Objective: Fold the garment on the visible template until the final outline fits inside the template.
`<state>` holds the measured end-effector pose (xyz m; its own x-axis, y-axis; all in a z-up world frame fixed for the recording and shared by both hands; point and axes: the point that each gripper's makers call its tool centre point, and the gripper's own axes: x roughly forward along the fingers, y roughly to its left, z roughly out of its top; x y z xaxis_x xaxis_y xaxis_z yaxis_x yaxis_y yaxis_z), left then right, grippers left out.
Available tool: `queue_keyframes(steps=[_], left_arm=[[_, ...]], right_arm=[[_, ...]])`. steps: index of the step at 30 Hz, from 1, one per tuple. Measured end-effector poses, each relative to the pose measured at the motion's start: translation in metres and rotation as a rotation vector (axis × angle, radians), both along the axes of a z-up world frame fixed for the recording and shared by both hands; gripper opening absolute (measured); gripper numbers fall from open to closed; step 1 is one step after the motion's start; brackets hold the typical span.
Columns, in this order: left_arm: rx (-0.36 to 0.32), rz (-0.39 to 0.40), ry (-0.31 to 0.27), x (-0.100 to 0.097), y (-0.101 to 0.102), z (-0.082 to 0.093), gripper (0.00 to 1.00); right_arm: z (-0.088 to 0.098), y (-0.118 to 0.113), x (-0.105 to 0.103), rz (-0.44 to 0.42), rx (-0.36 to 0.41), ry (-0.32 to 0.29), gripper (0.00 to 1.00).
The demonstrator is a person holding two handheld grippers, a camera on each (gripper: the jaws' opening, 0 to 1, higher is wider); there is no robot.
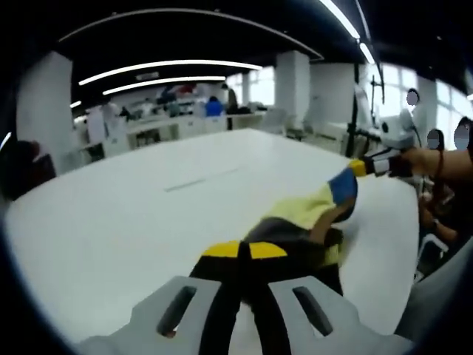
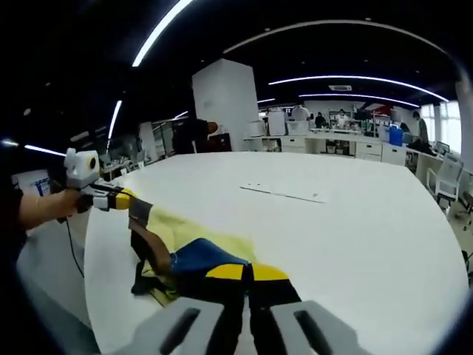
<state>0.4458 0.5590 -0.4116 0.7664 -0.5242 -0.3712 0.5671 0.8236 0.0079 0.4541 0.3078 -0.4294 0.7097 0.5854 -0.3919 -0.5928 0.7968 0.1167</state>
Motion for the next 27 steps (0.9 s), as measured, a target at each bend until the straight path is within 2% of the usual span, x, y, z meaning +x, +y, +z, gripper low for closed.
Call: queue_keyframes(steps=[6, 7, 9, 14, 16, 18, 21, 27], left_arm=[[-0.032, 0.020, -0.049, 0.007, 0.005, 0.029, 0.00], [-0.050, 0.028, -0.049, 0.010, 0.005, 0.035, 0.00], [-0.097, 0.037, -0.014, 0.013, 0.005, 0.041, 0.00], [-0.129, 0.050, -0.051, 0.029, 0.003, 0.060, 0.00], [-0.117, 0.058, -0.049, 0.039, 0.003, 0.060, 0.00], [-0.099, 0.066, -0.052, 0.049, 0.003, 0.059, 0.00], [-0.072, 0.064, -0.050, 0.061, 0.001, 0.055, 0.00], [-0.036, 0.078, -0.029, 0.095, 0.002, 0.033, 0.00]], right_arm=[[0.030, 0.002, 0.006, 0.023, 0.018, -0.060, 0.00], [0.033, 0.003, 0.008, 0.023, 0.018, -0.063, 0.00], [0.041, 0.003, 0.013, 0.024, 0.012, -0.073, 0.00], [0.055, 0.005, 0.028, 0.032, 0.005, -0.109, 0.00], [0.059, 0.007, 0.036, 0.035, 0.012, -0.117, 0.00], [0.059, 0.009, 0.043, 0.039, 0.030, -0.099, 0.00], [0.057, 0.009, 0.054, 0.037, 0.013, -0.101, 0.00], [0.046, 0.003, 0.086, 0.006, 0.016, -0.078, 0.00]])
